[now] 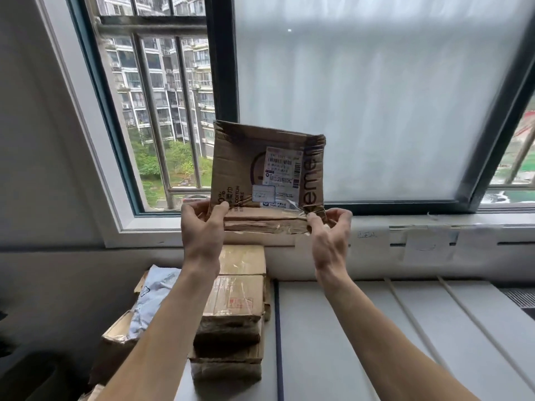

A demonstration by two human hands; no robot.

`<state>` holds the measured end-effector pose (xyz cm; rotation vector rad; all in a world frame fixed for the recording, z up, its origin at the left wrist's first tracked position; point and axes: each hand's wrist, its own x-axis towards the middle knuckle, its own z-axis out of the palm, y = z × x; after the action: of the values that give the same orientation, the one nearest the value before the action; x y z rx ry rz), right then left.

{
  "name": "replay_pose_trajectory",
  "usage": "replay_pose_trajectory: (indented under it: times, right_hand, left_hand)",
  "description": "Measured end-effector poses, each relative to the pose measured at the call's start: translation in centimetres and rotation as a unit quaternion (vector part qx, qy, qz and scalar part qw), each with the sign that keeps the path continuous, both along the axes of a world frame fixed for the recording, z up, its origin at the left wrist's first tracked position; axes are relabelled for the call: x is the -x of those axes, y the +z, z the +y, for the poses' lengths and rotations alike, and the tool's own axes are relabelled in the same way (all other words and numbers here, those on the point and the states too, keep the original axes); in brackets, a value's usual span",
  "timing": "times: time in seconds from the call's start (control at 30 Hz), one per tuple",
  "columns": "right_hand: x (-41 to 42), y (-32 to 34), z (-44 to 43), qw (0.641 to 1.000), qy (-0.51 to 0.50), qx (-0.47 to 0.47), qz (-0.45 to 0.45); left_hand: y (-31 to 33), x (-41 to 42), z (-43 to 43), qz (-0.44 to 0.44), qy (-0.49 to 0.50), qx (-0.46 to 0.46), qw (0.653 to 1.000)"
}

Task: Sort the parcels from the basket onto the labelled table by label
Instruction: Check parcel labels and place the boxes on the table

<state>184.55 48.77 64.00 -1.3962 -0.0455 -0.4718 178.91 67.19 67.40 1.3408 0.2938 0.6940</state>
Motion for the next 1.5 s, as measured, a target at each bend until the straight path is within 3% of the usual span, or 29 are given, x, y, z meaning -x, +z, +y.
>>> replay_pose_trajectory:
  times: [0.13,0.3,0.43,0.5,0.57,0.63,0.7,0.83,0.93,1.17,1.33,1.5]
  right_hand:
    - [0.0,3.2,-3.7,1.000,-0.007,0.005,-0.022]
    - [0.8,12.0,-10.8,0.988,-0.028,-0.015,-0.149]
    - [1.5,12.6,-20.9,0.986,-0.018,-0.074,-0.148]
    - [1.8,8.7,-26.7,0.993,0.051,-0.087,-0.067]
    - [3.1,2.9,-30.2,0.978,0.191,-0.081,0.020]
    - [5.4,-4.2,-31.7,0.955,0.292,-0.005,0.058]
    - [7.9,-10.5,-32.9,0.945,0.295,0.043,0.134]
    - [10.8,-18.5,-38.1,0.933,0.244,0.021,0.263]
    - [10.4,-18.4,-41.1,0.929,0.226,0.004,0.295]
    - [6.3,-17.2,-46.0,0.944,0.186,0.015,0.274]
    - [3.2,-18.7,-48.0,0.939,0.149,0.034,0.308]
    - [-2.6,-13.7,-50.5,0.938,0.101,0.067,0.326]
  left_hand:
    - [3.0,0.0,-3.7,-0.029,-0.009,-0.031,0.999]
    - [11.3,1.2,-9.6,-0.155,-0.013,-0.088,0.984]
    - [11.9,3.2,-11.8,-0.194,0.043,-0.043,0.979]
    - [8.0,4.1,-12.5,-0.145,0.023,0.036,0.988]
    - [1.2,4.6,-15.5,-0.069,-0.049,0.108,0.991]
    - [-5.8,5.0,-20.7,-0.015,-0.115,0.113,0.987]
    - [-11.1,6.3,-27.1,0.071,-0.178,0.102,0.976]
    - [-18.9,5.5,-32.4,0.222,-0.262,0.095,0.934]
    - [-19.6,3.0,-34.8,0.251,-0.298,0.116,0.914]
    - [-21.1,-3.6,-39.2,0.246,-0.361,0.173,0.882]
    - [-23.3,-7.7,-42.0,0.272,-0.346,0.166,0.882]
    - [-19.6,-14.8,-44.7,0.252,-0.390,0.173,0.869]
